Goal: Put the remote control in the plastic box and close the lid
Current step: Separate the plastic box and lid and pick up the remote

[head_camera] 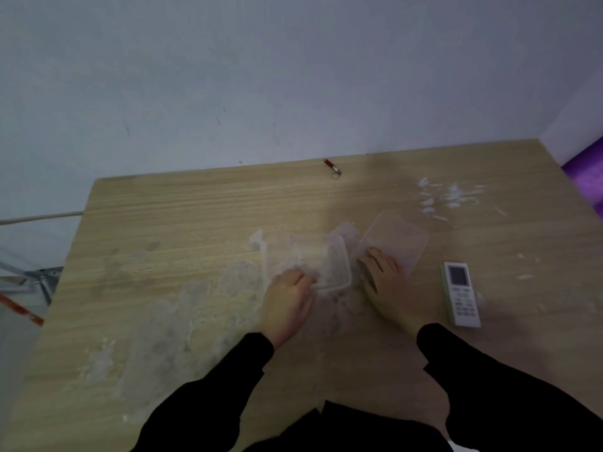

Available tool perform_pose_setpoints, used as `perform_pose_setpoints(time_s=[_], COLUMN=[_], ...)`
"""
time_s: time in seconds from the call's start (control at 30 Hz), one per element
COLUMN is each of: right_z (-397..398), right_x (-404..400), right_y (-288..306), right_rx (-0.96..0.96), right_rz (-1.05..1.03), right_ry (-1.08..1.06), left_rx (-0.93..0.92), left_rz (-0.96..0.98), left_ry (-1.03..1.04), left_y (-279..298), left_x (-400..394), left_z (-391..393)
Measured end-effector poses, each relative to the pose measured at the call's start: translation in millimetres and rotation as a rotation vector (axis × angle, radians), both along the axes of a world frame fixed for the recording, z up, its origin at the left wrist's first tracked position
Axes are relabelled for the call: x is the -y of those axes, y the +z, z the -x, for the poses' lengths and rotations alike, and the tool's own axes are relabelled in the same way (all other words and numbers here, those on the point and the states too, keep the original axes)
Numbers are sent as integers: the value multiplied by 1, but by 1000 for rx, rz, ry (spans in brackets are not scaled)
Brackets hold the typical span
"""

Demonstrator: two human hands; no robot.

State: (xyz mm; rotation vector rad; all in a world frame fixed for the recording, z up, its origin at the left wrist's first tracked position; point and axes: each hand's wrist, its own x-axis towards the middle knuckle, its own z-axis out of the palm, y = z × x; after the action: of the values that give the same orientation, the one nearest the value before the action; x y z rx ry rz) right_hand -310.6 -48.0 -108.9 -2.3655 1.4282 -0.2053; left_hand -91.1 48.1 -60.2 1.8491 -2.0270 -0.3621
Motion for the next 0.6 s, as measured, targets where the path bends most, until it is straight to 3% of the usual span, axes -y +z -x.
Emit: perform_pose_setpoints(time_s=[0.2, 0.4, 0.6], right_z=[33, 71, 90], right_x=[-8, -27, -34], right_y=[13, 17, 14], right_rx=[64, 10, 7], right_rz=[139, 102, -9], right_ry=[-281, -661, -755], left_rx=[-91, -154, -213], left_rz=[23, -75, -146], left_ry=[283, 345, 350], left_y=[-2, -18, -28], left_x=[5, 9, 7], left_z=[-26, -22, -19])
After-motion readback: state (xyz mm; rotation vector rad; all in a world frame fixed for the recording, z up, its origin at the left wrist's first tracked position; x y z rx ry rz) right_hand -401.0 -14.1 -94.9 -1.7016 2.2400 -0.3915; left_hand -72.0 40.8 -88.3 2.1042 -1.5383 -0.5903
